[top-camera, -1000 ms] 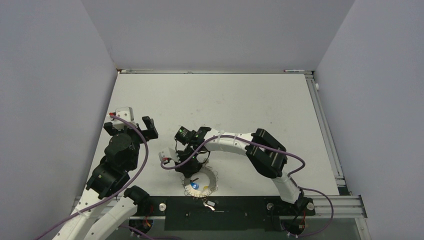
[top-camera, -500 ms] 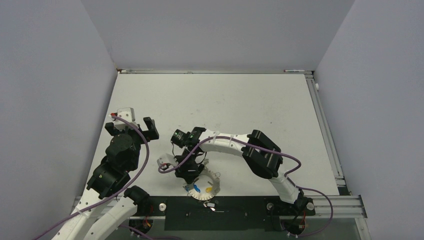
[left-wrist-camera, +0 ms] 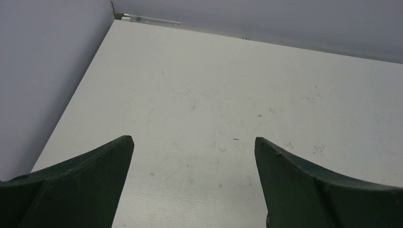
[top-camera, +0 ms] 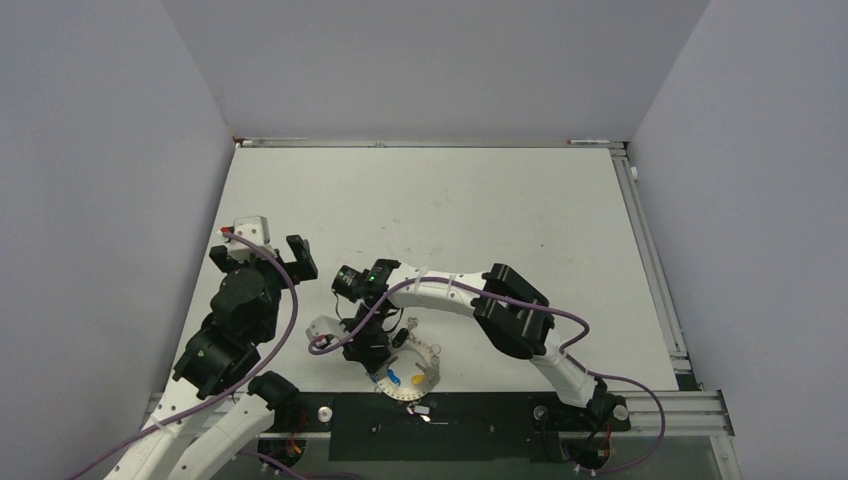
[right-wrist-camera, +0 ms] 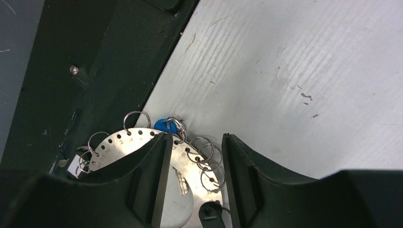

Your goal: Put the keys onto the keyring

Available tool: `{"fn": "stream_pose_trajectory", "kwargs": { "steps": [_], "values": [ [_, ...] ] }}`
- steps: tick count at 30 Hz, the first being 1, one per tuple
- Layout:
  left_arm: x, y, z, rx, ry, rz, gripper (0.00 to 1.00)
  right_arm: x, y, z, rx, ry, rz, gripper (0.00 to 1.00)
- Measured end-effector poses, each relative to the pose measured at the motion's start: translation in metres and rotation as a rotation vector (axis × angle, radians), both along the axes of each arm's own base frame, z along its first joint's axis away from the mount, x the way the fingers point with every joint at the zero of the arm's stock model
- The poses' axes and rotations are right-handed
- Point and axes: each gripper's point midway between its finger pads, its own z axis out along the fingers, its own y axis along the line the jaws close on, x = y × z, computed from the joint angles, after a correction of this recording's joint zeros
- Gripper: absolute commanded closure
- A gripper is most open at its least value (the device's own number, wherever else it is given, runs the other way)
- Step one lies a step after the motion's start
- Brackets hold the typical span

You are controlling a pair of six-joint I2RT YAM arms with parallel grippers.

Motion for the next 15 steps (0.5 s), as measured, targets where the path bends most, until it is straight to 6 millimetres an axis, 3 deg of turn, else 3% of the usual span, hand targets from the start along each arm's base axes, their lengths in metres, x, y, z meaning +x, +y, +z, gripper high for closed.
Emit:
{"fn": "stream_pose_trajectory", "kwargs": {
  "steps": [5, 15],
  "values": [
    [0.0, 0.0, 0.0, 0.004, 0.001, -0.002, 0.02, -0.006, -0.008, -0.014, -0.048, 0.033, 0.013, 0.64],
    [-0.001, -0.001, 0.0, 0.005, -0.002, -0.007, 0.02, -0.016, -0.014, -0.012, -0.073, 0.074, 0.032, 0.74]
  ]
}}
